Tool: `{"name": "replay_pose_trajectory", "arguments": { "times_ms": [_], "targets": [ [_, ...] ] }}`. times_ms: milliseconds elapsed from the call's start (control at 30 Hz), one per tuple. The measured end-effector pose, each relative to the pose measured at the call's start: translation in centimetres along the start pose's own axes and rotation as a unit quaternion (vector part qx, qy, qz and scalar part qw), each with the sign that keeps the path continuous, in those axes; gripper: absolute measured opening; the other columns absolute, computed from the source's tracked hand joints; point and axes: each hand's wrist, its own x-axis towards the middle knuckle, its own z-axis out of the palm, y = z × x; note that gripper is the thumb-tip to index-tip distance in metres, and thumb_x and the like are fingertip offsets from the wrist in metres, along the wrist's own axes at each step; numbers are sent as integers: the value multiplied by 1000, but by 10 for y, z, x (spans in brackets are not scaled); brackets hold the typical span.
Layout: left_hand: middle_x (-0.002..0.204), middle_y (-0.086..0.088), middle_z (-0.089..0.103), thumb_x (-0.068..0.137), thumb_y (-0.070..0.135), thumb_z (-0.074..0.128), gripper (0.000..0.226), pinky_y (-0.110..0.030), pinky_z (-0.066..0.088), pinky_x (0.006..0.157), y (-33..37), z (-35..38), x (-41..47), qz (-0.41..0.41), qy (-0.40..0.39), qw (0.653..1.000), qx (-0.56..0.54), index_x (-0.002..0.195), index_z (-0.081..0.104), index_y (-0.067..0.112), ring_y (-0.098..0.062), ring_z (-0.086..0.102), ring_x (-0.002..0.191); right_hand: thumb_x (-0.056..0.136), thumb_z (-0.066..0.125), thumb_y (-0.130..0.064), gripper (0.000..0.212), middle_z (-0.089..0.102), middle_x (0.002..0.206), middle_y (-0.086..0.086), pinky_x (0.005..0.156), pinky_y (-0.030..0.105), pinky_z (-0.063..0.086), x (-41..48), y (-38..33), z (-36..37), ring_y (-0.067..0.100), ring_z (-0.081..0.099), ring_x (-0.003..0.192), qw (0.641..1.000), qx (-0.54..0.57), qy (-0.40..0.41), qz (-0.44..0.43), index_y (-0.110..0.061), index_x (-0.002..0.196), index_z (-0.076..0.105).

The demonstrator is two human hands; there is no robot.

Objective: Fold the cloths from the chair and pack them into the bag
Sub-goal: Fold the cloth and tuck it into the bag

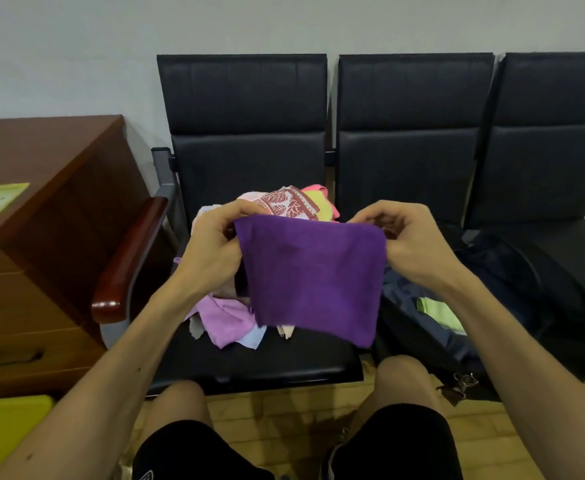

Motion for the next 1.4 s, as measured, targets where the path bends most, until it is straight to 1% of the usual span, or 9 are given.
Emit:
{"name": "replay_pose_trajectory", "arguments": {
  "times_ms": [200,500,667,800,900,1033,1100,1233,1400],
  "targets": [
    [93,12,71,89,-8,62,32,-16,53,77,-2,-1,-2,-43,-40,997,-43,96,67,23,-5,68,91,80,76,-6,16,74,89,-5,76,21,57,-2,7,-5,11,71,89,998,60,-13,19,-16,92,71],
    [90,8,73,100,0,45,28,-26,57,69,1,7,-16,-259,-91,939,-209,97,65,20,-10,69,85,73,72,-14,24,76,98,-3,75,24,57,-13,10,-8,12,71,99,976,179,-80,91,-19,96,76],
    [74,10,76,102,13,42,22,-19,57,56,16,20,-21,-328,-84,875,-347,93,61,20,-4,72,66,71,78,-17,16,75,93,1,74,28,57,-24,19,-7,14,71,92,895,399,-153,129,-19,87,81],
    [77,2,68,106,14,36,27,-15,53,49,11,24,-29,-372,-29,861,-346,87,54,23,-6,65,61,57,90,-21,17,71,86,2,72,32,57,-31,26,5,16,69,85,828,520,-172,124,-16,70,79],
    [72,6,66,106,12,32,30,-16,52,50,1,25,-34,-401,-7,851,-339,87,52,21,-2,64,54,54,91,-40,44,71,90,5,70,31,57,-39,30,18,17,69,84,820,530,-132,171,-15,88,80],
    [51,14,66,106,12,35,30,-15,51,47,4,30,-37,-402,-21,845,-350,84,55,19,0,64,47,51,81,-73,92,66,127,12,90,37,55,-54,39,51,25,64,115,777,560,-119,261,-11,117,72],
    [51,7,67,102,15,45,30,-15,49,43,7,29,-39,-402,-18,836,-374,77,61,17,-4,64,45,43,89,-66,88,69,122,11,90,33,56,-63,41,68,22,66,113,784,549,-116,265,-12,112,75],
    [54,10,68,104,13,42,20,-15,52,47,-4,29,-42,-439,-22,827,-351,90,56,15,-1,65,49,54,87,-17,39,75,97,9,80,31,55,-76,41,86,23,70,92,878,394,-126,242,-14,92,79],
    [80,-8,71,96,20,53,30,-32,48,75,-28,20,-58,-473,-57,801,-362,81,78,14,-20,63,79,56,71,9,39,74,93,14,71,34,59,-81,38,75,25,72,83,825,488,-86,273,-11,89,78]
  ]
}}
